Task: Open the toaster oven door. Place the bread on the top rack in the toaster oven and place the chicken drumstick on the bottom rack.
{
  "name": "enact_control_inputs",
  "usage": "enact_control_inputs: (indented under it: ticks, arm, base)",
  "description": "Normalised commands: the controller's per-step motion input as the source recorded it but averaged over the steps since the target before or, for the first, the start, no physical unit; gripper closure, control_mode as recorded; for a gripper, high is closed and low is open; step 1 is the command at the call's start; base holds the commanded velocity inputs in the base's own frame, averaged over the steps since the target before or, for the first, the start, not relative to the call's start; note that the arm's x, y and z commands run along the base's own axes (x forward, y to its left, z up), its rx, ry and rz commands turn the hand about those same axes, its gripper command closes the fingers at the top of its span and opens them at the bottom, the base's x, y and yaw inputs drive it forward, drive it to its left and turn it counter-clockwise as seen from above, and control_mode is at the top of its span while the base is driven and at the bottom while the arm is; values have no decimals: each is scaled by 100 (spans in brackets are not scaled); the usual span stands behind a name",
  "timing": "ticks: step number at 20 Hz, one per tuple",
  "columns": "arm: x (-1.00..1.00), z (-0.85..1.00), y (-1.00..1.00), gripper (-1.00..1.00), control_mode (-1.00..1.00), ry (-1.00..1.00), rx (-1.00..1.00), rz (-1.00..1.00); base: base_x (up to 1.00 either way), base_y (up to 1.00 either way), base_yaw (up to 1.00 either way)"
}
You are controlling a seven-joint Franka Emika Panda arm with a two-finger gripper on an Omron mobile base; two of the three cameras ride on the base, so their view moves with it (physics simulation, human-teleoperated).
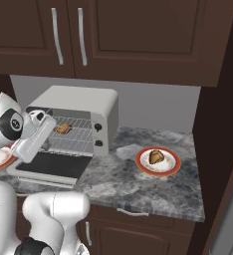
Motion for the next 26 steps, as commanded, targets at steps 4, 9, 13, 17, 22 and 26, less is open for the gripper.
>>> enact_control_inputs:
  ticks: [4,9,13,17,22,26]
  arm:
    - [0,32,-45,100,-100,-4,0,0]
    - [4,27,-49,100,-100,0,0,-2]
    - [7,18,-50,100,-100,0,0,-10]
    - [10,5,-50,100,-100,0,0,-16]
    - [19,1,-53,-100,-100,0,0,-17]
    - [6,0,-63,-100,-100,-2,3,-20]
  base:
    - [0,0,0]
    - [0,0,0]
    - [0,0,0]
    - [0,0,0]
    - [0,0,0]
    - [0,0,0]
